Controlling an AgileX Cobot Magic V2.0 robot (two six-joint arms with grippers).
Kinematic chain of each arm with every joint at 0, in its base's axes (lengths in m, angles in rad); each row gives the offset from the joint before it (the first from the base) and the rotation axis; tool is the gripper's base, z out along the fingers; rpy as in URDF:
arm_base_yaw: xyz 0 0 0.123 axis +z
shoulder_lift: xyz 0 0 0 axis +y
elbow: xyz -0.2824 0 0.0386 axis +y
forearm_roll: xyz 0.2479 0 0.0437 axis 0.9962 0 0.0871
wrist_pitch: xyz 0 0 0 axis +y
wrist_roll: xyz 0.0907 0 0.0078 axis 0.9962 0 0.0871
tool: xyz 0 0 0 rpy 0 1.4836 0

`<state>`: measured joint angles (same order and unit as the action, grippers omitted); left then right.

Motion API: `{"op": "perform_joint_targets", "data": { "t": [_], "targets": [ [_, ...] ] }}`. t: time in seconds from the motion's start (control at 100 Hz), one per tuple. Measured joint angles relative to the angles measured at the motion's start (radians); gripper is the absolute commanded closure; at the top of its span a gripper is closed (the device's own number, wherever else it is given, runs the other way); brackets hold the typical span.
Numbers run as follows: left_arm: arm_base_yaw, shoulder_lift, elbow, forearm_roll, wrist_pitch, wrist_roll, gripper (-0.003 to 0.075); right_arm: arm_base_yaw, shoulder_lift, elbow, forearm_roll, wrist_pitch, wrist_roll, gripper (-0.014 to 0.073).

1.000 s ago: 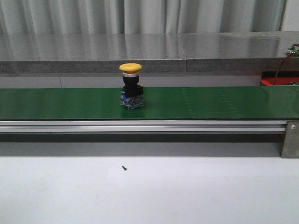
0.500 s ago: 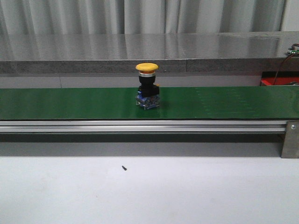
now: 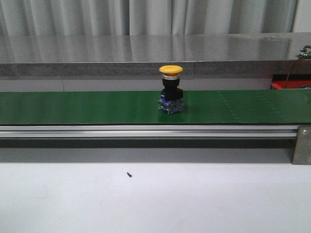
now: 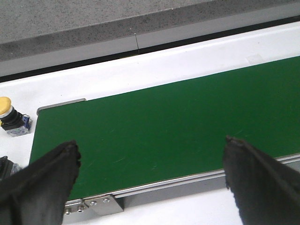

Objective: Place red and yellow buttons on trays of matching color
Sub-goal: 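Lower the right gripper onto the second yellow button and grasp it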

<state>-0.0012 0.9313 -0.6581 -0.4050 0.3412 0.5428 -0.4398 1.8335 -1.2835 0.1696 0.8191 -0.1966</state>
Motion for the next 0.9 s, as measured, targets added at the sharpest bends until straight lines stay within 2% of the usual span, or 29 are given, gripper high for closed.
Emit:
{"op": "perform_joint_targets", "data": {
  "t": [0.21, 0.34, 0.62, 0.9],
  "targets": [
    [0.000, 0.000, 0.000, 0.000, 0.000, 0.000, 0.0122, 0.002, -0.068, -0.017, 0.042, -0.002, -0.005, 0.0099],
    [0.000, 0.000, 0.000, 0.000, 0.000, 0.000, 0.0122, 0.044, -0.133, -0.030, 0.078, -0.002, -0.040, 0.0099],
    [0.000, 0.000, 0.000, 0.000, 0.000, 0.000, 0.0122, 0.274, -0.262, -0.031, 0.104, 0.027, -0.120, 0.0099],
    [0.000, 0.000, 0.000, 0.000, 0.000, 0.000, 0.0122, 0.520, -0.275, -0.034, 0.105, 0.084, -0.176, 0.0097]
  ]
}}
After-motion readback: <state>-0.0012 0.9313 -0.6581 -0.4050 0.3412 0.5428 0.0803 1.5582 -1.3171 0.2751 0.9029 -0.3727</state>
